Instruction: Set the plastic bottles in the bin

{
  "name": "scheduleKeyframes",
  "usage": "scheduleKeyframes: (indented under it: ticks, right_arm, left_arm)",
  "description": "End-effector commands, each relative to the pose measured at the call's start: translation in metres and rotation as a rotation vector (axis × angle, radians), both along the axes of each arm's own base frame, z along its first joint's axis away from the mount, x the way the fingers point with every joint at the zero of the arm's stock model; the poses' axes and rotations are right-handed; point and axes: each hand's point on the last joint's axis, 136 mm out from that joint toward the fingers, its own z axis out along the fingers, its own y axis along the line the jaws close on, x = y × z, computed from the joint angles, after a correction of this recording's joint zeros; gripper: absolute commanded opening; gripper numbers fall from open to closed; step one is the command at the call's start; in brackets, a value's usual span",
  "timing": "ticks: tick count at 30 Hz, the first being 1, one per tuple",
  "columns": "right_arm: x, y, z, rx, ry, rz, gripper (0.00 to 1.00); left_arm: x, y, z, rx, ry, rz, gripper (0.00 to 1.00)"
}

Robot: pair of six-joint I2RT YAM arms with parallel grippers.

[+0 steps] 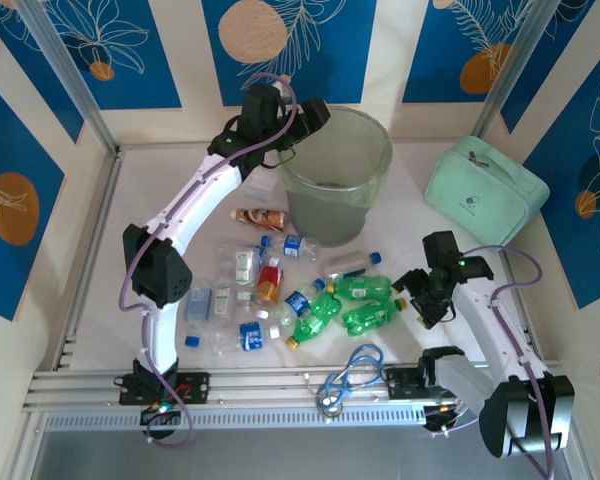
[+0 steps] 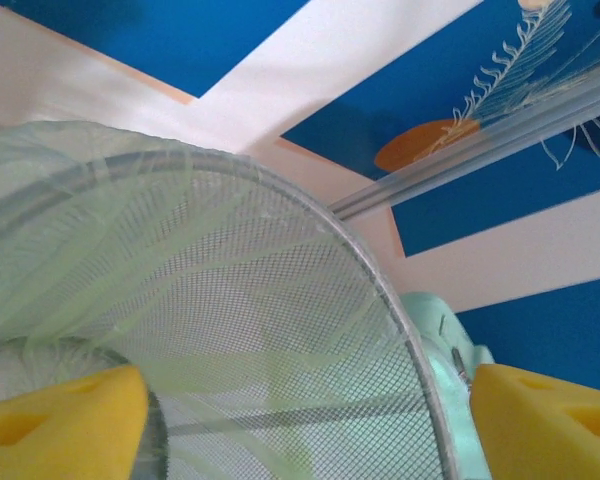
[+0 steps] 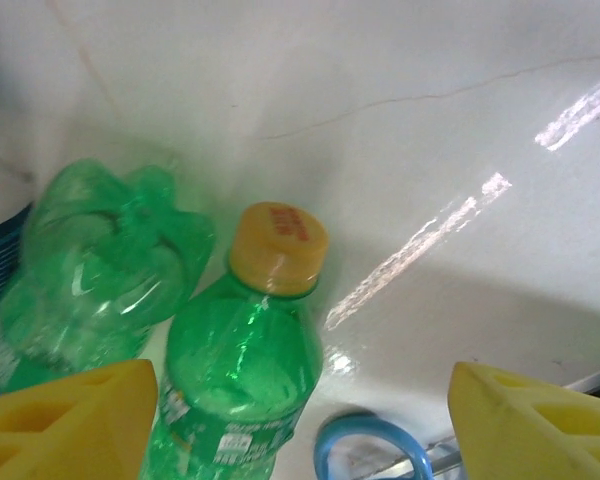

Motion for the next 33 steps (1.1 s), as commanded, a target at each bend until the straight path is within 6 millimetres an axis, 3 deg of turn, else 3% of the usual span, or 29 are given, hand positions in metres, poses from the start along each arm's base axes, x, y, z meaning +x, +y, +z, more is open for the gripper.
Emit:
scheduleKeyframes:
  ticks: [1, 7, 11, 15, 18, 22, 27, 33]
  right_arm:
    - [0.007, 0.002, -0.009, 0.028, -0.004, -0.064, 0.75]
    - [0.012, 0.003, -0.022, 0.047, -0.005, -0.091, 0.74]
    - [0.014, 0.004, -0.029, 0.059, -0.001, -0.103, 0.74]
    - [0.019, 0.004, -0.035, 0.06, -0.001, -0.108, 0.72]
    - [0.021, 0.004, -0.038, 0.06, 0.006, -0.11, 0.7]
    - [0.022, 0.005, -0.044, 0.066, 0.012, -0.115, 0.65]
    - [0.02, 0.007, -0.051, 0.076, 0.022, -0.124, 0.61]
    - [0.015, 0.003, -0.056, 0.061, 0.03, -0.14, 0.53]
  left_arm:
    - [-0.018, 0.01, 0.058, 0.003, -0.14, 0.004, 0.93]
    - [-0.062, 0.025, 0.108, 0.032, -0.292, -0.042, 0.91]
    - [-0.104, 0.035, 0.115, 0.022, -0.357, -0.124, 0.91]
    - [-0.149, 0.046, 0.083, 0.016, -0.32, -0.218, 0.92]
    - [-0.178, 0.052, 0.046, 0.014, -0.248, -0.283, 0.89]
    - [-0.204, 0.059, 0.006, 0.012, -0.164, -0.329, 0.83]
    - [-0.217, 0.063, -0.022, 0.013, -0.102, -0.34, 0.79]
    - [-0.215, 0.059, -0.034, 0.018, -0.077, -0.353, 0.75]
